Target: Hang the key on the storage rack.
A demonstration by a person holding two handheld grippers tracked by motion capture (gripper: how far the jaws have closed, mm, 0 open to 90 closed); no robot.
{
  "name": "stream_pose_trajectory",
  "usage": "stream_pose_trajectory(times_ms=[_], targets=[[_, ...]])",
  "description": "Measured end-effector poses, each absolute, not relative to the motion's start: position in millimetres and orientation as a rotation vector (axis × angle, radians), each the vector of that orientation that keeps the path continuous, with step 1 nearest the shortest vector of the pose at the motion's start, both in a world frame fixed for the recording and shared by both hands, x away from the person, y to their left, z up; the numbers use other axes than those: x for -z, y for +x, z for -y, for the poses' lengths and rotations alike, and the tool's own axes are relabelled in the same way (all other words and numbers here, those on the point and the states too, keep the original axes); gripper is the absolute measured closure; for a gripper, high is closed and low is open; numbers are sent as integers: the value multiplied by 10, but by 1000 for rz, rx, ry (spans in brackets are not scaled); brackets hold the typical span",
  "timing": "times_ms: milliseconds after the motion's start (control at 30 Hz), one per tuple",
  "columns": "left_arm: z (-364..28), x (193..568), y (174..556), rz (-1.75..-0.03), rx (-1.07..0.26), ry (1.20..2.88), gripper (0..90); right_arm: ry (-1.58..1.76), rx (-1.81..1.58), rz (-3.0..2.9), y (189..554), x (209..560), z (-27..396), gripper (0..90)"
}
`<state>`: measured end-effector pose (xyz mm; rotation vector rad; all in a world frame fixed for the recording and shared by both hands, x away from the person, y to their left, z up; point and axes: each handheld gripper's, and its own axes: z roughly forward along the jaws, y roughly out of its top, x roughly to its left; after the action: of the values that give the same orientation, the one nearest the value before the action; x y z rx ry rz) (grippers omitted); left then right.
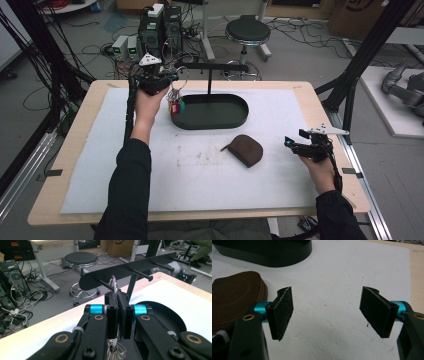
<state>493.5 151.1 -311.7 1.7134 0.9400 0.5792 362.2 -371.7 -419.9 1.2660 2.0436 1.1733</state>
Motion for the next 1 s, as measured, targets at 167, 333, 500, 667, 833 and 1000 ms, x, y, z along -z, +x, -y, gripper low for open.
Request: stream_pose_trajectory(times_ms=[167,333,500,667,833,1000], targets=[[-1523,3148,4947,-960,-582,1715,863,1266,-1174,-2044,3625,4200,3717,274],[-1524,3172,4947,-963,-585,1706,861,1263,-1174,-2044,3626,4201,3716,274],[-1522,3178,4943,-968,-600,1712,848,1263,-1174,-2044,3625,4200,3717,274],[-1533,3182,4937,-975,-618,1725,838,1264,-1174,-2045,3627,4203,3718,274],[-1550,3157,4898,-998,-649,1722,695,1266,-1174,-2044,3627,4204,3722,274],[-1550,3114,4770,-982,-698,1739,525,1262,-1171,-2049,3629,4206,3713,274]])
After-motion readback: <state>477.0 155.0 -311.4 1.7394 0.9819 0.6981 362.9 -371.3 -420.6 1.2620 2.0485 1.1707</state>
